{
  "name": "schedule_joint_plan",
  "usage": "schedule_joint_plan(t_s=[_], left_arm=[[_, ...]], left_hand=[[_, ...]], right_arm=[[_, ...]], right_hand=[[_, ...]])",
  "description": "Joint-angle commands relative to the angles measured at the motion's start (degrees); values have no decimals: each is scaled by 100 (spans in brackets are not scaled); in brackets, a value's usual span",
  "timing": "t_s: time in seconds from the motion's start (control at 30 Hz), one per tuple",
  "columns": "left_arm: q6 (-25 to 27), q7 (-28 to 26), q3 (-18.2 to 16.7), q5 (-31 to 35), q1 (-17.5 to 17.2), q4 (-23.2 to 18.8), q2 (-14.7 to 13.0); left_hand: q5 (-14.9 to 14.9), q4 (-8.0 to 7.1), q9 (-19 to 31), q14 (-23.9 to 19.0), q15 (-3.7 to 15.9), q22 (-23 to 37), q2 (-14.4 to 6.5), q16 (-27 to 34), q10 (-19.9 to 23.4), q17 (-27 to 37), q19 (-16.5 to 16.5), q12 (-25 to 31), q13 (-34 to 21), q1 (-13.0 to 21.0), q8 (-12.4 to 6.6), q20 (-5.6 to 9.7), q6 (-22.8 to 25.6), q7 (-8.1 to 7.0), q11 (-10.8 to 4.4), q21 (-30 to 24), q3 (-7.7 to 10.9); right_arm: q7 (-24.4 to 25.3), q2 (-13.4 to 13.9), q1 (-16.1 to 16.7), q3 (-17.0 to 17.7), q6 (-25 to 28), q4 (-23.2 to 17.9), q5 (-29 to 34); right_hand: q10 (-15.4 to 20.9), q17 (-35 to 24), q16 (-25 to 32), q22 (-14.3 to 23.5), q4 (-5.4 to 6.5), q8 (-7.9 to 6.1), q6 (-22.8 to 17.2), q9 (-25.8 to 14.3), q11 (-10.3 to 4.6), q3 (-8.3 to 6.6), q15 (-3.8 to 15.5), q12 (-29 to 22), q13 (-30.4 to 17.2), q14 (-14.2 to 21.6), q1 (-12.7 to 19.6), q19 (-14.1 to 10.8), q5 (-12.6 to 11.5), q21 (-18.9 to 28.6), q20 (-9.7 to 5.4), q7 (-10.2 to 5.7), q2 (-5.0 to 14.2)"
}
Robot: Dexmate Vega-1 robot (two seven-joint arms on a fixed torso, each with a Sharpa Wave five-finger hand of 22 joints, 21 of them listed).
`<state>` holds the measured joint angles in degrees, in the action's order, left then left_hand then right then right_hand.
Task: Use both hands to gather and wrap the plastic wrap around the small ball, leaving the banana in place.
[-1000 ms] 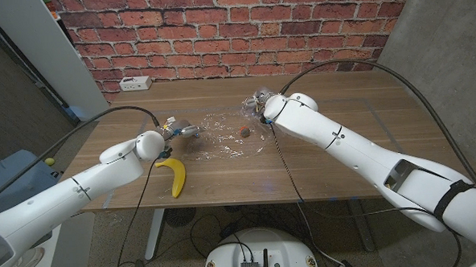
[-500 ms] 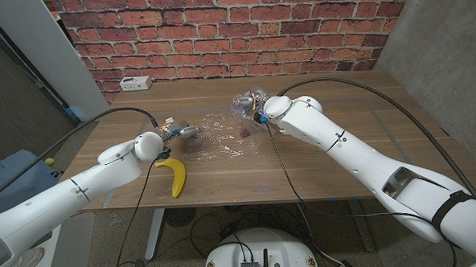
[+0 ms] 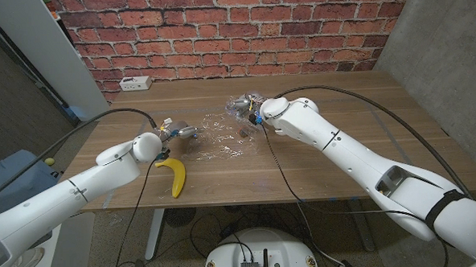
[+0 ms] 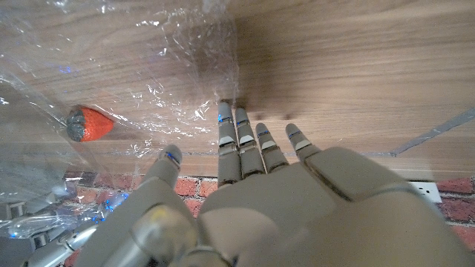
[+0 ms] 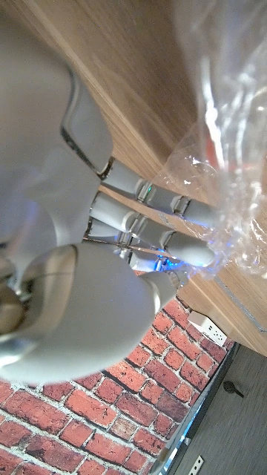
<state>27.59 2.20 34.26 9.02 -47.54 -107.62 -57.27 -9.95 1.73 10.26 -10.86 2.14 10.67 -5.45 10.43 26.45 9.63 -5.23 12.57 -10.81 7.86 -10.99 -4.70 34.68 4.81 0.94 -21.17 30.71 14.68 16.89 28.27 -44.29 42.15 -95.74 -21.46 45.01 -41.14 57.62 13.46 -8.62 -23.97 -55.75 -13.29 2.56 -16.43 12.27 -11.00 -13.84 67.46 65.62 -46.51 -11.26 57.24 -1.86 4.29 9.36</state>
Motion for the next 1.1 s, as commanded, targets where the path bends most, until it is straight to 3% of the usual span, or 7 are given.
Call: schedule_joint_plan(t_s=[0.03, 0.37, 0.77, 0.87, 1.0, 1.03, 1.1], left_arm=[[49, -38, -52, -52, -68, -89, -50], [61, -140, -116, -92, -148, -153, -85], [-24, -284, -204, -117, -237, -198, -134], [-117, -395, -275, -161, -316, -196, -146], [-275, -689, -374, -140, -477, -205, -150], [-308, -794, -397, -114, -526, -208, -143], [-406, -1043, -451, -51, -639, -204, -126]], left_hand=[[-44, -12, 11, 5, 39, 16, 15, -19, -27, 5, 44, -13, -7, -48, 24, -44, -22, 0, -9, 20, 8], [-45, -11, 11, 5, 39, 16, 19, -19, -19, 5, 55, -16, -8, -56, 27, -45, -37, -5, -3, 30, 8], [-47, -10, 11, -1, 37, 17, 18, -16, -22, 5, 73, -26, -9, -66, 34, -55, -65, -27, -4, 43, 12], [-48, -10, 11, -5, 36, 17, 18, -15, -31, 5, 80, -31, -9, -68, 45, -62, -98, -40, 0, 45, 14], [-49, -7, 11, -88, -75, 17, 15, 10, -68, 8, 127, -50, -11, -77, 86, -153, -266, -75, 88, 50, 21], [-49, -7, 11, -118, -110, 18, 13, 19, -83, 9, 138, -56, -12, -79, 83, -179, -278, -77, 97, 51, 23], [-49, -9, 12, -230, -212, 20, 9, 51, -174, 16, 191, -88, -15, -89, 96, -260, -402, -128, 112, 48, 30]], right_arm=[[-67, -250, 3, 34, -417, 512, -324], [-532, -208, -66, -45, -779, 713, -506], [-1852, -147, -161, -12, -1485, 1288, -1047], [-2301, -156, -205, -19, -1731, 1535, -1175], [-2949, -192, -315, -73, -2070, 1932, -1276], [-3135, -220, -343, -81, -2180, 2065, -1307], [-3622, -305, -432, -103, -2453, 2435, -1379]], right_hand=[[-15, 45, -41, 7, 52, 23, 6, -3, 29, -26, 0, 19, -17, 12, -2, -27, -33, 79, -55, -13, 61], [-316, 1111, -1229, -184, 195, 200, 292, 61, 75, -332, -81, 19, 32, -416, -181, 285, -73, 321, -85, -10, 73], [-1319, 2338, -2973, -388, 683, 917, 1259, 134, 350, -485, -827, 30, 112, -1481, -1318, 482, -137, 250, 108, 178, -116], [-1722, 2494, -3312, -396, 843, 1205, 1772, 135, 402, -466, -1093, 43, 141, -1849, -1705, 606, -136, 76, 164, 198, -140], [-2350, 2592, -3674, -400, 1141, 1392, 2629, 130, 470, -296, -1452, 63, 179, -2333, -2408, 642, -43, -188, 332, 169, -227], [-2563, 2619, -3823, -399, 1186, 1398, 2895, 136, 526, -268, -1534, 67, 191, -2591, -2566, 727, -14, -309, 402, 187, -237], [-3193, 2664, -4204, -400, 1246, 1406, 3567, 160, 463, -176, -1739, 92, 220, -3344, -2921, 1247, 56, -746, 499, -32, -304]])
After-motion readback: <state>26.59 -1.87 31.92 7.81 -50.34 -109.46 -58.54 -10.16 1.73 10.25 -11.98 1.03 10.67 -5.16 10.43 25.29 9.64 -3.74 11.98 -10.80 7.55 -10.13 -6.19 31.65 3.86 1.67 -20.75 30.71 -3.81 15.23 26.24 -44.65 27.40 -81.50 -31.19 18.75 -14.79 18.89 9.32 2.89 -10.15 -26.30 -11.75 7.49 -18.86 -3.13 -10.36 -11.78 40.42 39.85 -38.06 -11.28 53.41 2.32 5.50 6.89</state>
